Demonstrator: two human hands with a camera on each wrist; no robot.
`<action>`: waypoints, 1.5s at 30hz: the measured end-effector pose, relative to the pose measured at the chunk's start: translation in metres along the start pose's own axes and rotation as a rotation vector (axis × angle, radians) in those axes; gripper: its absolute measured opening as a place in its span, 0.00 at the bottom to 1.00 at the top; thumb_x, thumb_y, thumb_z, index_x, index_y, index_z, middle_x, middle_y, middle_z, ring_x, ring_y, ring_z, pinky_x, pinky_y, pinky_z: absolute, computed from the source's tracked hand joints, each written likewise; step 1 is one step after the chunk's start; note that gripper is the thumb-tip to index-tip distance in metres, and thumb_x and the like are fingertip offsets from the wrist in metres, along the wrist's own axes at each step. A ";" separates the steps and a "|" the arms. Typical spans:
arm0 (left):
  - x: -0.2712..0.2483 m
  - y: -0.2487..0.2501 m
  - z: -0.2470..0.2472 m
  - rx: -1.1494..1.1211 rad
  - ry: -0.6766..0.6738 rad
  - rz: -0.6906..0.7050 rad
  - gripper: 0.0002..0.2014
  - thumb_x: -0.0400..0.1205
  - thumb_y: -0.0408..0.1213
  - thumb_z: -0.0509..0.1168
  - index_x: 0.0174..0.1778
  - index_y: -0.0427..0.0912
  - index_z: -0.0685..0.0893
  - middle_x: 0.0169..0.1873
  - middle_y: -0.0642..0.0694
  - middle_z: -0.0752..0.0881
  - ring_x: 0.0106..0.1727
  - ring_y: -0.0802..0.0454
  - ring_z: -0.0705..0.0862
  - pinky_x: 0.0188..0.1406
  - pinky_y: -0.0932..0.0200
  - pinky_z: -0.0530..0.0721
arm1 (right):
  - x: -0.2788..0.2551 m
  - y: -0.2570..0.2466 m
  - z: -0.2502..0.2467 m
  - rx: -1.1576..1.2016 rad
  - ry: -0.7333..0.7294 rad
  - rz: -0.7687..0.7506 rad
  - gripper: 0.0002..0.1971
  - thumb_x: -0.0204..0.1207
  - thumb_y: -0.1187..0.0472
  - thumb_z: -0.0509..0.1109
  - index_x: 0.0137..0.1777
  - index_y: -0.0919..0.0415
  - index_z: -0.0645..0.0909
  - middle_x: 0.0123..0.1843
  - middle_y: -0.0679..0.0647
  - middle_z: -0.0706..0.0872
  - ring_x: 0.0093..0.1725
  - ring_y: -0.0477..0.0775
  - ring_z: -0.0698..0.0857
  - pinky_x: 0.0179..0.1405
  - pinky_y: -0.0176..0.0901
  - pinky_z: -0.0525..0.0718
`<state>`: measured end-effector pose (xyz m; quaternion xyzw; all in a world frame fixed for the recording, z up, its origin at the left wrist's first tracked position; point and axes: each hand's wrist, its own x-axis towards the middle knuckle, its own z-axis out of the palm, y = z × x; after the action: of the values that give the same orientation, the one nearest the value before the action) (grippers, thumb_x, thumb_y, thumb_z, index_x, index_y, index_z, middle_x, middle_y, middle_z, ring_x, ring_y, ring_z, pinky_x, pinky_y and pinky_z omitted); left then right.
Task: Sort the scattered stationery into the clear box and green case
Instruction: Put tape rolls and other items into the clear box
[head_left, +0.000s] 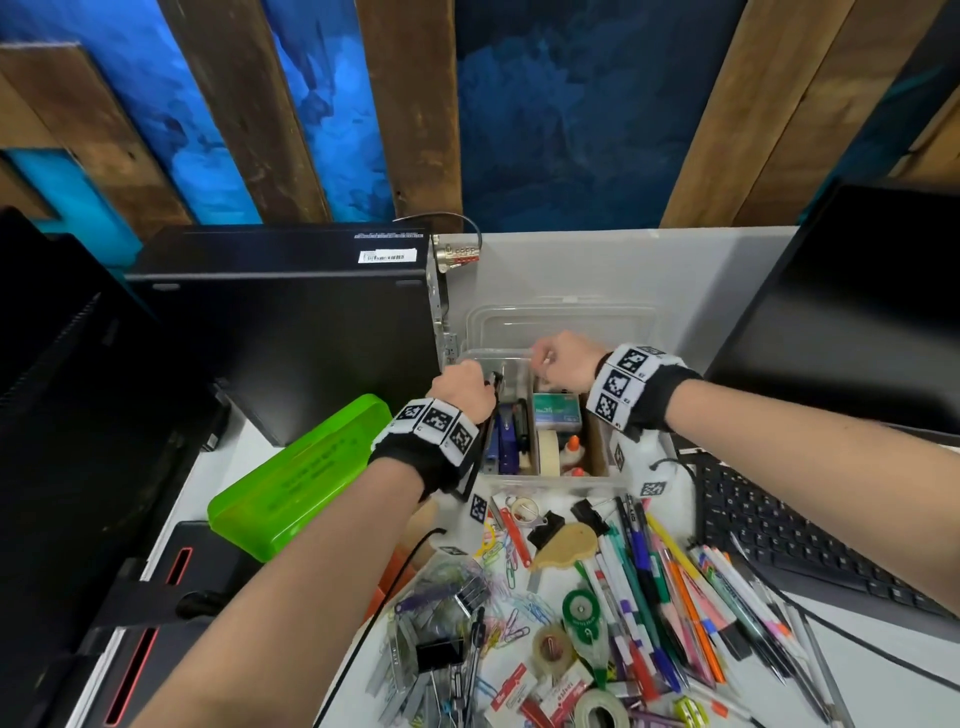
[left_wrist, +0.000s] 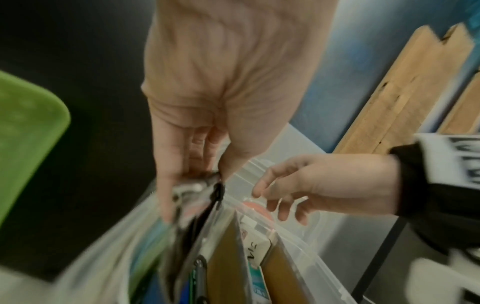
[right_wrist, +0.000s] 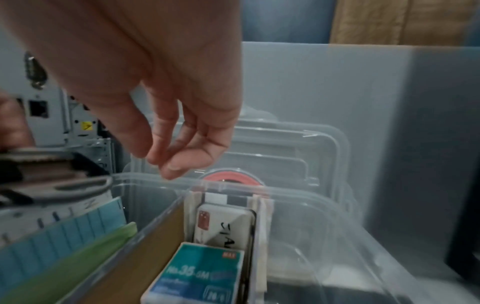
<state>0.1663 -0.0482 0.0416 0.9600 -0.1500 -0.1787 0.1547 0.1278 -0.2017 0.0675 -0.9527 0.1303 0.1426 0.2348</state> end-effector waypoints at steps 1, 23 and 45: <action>0.005 0.004 0.004 0.012 -0.005 0.002 0.16 0.85 0.43 0.60 0.60 0.34 0.82 0.59 0.35 0.84 0.59 0.36 0.84 0.53 0.49 0.83 | -0.004 0.004 0.001 0.032 0.008 -0.014 0.08 0.79 0.64 0.62 0.44 0.54 0.82 0.61 0.54 0.85 0.53 0.54 0.84 0.58 0.50 0.83; -0.034 -0.004 0.032 0.078 0.206 0.294 0.10 0.83 0.41 0.58 0.50 0.41 0.81 0.46 0.42 0.86 0.47 0.39 0.85 0.43 0.51 0.81 | -0.070 0.002 0.046 0.195 -0.034 -0.134 0.07 0.81 0.64 0.62 0.52 0.65 0.81 0.40 0.50 0.80 0.37 0.49 0.82 0.28 0.27 0.77; -0.119 -0.068 0.123 0.433 -0.264 0.467 0.16 0.83 0.37 0.62 0.66 0.42 0.74 0.61 0.41 0.77 0.61 0.42 0.79 0.56 0.47 0.81 | -0.141 0.050 0.160 -0.318 -0.392 -0.011 0.27 0.80 0.51 0.65 0.75 0.62 0.63 0.66 0.63 0.77 0.60 0.65 0.82 0.48 0.47 0.79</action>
<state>0.0280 0.0240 -0.0562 0.8789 -0.4190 -0.2249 -0.0368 -0.0526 -0.1414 -0.0421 -0.9325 0.0531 0.3421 0.1034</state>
